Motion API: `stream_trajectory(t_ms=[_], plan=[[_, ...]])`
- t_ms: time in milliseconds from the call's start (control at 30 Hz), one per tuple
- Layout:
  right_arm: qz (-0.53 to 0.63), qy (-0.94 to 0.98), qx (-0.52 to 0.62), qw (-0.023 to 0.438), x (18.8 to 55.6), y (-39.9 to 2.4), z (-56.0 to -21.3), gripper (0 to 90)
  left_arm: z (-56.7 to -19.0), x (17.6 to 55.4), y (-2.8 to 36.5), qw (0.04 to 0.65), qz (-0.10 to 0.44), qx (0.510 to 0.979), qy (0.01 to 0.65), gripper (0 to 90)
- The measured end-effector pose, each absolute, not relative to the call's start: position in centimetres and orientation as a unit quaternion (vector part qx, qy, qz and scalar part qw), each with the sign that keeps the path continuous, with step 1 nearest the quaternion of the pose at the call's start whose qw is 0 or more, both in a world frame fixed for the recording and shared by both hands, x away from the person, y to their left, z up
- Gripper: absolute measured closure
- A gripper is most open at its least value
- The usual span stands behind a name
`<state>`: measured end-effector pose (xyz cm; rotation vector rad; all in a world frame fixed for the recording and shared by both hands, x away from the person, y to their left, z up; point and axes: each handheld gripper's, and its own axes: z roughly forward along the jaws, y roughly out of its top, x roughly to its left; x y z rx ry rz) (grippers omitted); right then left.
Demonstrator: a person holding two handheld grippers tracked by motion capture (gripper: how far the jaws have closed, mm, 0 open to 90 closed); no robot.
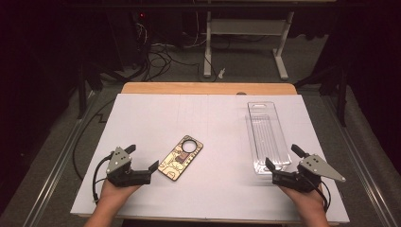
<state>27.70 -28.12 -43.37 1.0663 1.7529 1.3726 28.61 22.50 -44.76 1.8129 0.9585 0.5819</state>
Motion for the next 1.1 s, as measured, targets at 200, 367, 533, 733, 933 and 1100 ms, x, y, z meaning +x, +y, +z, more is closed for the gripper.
stream_trajectory(t_ms=[200, 367, 533, 733, 933, 1100], plan=[[0.524, 0.669, 0.412, 0.329, 27.76, -28.06, -43.28, 0.1, -44.93, 28.79, 22.41, 0.477, 0.236, 0.750, 0.392, 0.2], [0.519, 0.672, 0.413, 0.330, 27.88, -27.78, -43.28, 0.0, -44.91, 28.79, 22.34, 0.478, 0.236, 0.750, 0.390, 0.1], [0.518, 0.675, 0.407, 0.332, 27.78, -27.54, -43.15, 0.0, -44.90, 28.87, 22.48, 0.479, 0.234, 0.748, 0.395, 0.2], [0.513, 0.672, 0.411, 0.340, 27.66, -27.45, -43.11, 0.0, -44.86, 28.89, 22.48, 0.475, 0.230, 0.752, 0.396, 0.1], [0.514, 0.674, 0.407, 0.342, 27.58, -27.66, -43.13, 0.0, -44.86, 29.09, 22.57, 0.460, 0.222, 0.757, 0.407, 0.1], [0.512, 0.674, 0.407, 0.345, 27.65, -27.69, -43.13, 0.0, -44.88, 29.37, 22.59, 0.445, 0.217, 0.762, 0.417, 0.2]])
